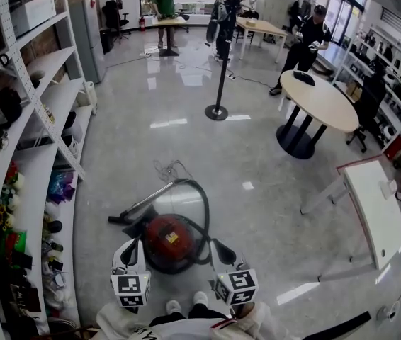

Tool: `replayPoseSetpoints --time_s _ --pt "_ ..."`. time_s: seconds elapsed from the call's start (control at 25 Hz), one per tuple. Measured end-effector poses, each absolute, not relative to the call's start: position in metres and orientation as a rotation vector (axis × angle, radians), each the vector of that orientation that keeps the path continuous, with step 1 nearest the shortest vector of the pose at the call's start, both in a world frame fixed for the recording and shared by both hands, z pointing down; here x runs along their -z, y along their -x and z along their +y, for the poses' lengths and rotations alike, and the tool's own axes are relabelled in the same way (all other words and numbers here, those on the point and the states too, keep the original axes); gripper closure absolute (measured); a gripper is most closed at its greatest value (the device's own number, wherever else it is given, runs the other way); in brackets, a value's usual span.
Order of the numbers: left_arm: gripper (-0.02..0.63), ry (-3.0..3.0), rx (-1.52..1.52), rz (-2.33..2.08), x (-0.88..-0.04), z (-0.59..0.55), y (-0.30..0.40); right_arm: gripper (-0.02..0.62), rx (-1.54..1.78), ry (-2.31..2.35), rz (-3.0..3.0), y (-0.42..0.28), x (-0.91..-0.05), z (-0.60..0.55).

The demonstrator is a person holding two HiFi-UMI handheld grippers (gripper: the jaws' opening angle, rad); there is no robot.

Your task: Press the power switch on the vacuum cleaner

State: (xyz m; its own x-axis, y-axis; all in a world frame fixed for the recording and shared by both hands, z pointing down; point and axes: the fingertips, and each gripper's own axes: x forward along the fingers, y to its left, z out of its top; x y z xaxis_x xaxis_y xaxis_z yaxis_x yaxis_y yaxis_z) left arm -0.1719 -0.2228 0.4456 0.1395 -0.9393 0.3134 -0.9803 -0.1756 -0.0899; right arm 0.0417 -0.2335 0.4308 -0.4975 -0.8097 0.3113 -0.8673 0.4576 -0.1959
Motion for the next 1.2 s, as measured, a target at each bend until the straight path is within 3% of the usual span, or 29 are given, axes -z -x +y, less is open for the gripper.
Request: replayPoseSetpoints --time_s 0.36,1.2 --pt "0.606 -2.272 -0.369 -1.978 -0.410 -0.217 0.186 0.594 -0.436 -1.471 -2.557 -0.036 -0.406 -0.236" --pt "0.606 -2.343 -0.348 -1.904 -0.414 -0.181 0.216 0.595 -0.399 -1.524 -2.490 0.002 -0.405 -0.191"
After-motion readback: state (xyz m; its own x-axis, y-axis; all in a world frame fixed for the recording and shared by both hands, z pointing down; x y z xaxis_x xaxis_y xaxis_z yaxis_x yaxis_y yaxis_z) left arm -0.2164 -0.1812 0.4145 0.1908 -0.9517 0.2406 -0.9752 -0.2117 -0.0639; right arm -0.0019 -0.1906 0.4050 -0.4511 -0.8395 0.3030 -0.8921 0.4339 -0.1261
